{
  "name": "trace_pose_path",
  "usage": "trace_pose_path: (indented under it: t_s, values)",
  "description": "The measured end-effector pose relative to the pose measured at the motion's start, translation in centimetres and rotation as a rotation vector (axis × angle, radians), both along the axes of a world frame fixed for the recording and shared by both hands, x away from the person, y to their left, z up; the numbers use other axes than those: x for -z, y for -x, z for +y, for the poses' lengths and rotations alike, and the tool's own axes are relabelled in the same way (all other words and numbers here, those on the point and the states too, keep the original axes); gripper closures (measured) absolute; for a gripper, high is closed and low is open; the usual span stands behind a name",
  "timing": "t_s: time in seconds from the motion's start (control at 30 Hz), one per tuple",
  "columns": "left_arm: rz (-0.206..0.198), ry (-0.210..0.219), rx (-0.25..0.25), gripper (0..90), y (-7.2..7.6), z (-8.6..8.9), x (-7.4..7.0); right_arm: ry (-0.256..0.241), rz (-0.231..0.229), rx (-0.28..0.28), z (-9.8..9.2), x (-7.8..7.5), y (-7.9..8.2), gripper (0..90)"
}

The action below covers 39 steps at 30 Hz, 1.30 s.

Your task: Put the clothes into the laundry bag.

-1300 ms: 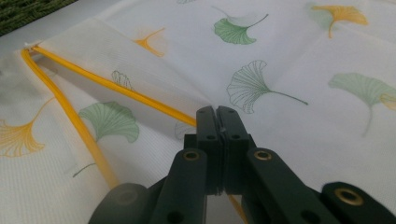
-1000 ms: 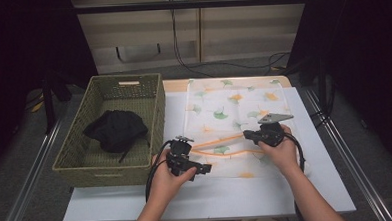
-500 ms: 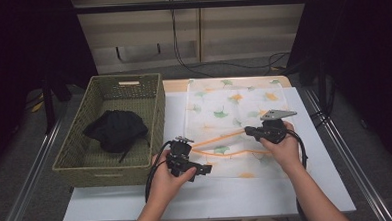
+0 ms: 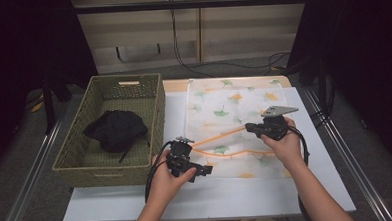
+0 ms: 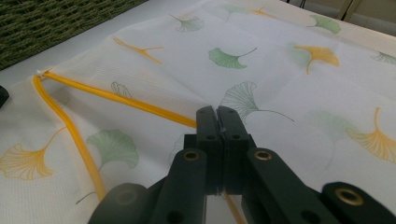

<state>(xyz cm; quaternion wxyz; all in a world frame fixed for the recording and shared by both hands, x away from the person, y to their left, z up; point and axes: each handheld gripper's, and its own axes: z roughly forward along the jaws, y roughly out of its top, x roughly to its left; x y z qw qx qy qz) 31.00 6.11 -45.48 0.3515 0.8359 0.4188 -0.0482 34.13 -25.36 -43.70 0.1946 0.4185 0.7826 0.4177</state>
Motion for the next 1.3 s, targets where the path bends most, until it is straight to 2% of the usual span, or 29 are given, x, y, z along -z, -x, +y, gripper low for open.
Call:
trace_pose_path:
  t_s: [0.1,0.13,0.57,1.3]
  values:
    - [-0.002,-0.006,0.009,4.3,-0.1,0.0,0.0,0.001,-0.004,-0.005,0.0,-0.3,0.0,89.1]
    - [0.001,0.005,-0.006,4.2,-0.1,-0.1,0.0,0.001,-0.009,-0.003,0.0,-0.4,-0.1,89.1]
    - [-0.003,0.001,-0.003,4.3,-0.1,-0.1,0.1,-0.018,0.018,-0.010,0.1,-1.1,-1.1,89.1]
    - [0.003,0.003,-0.004,4.3,-0.3,-0.1,0.2,-0.038,0.019,-0.023,0.4,-2.4,-1.9,89.1]
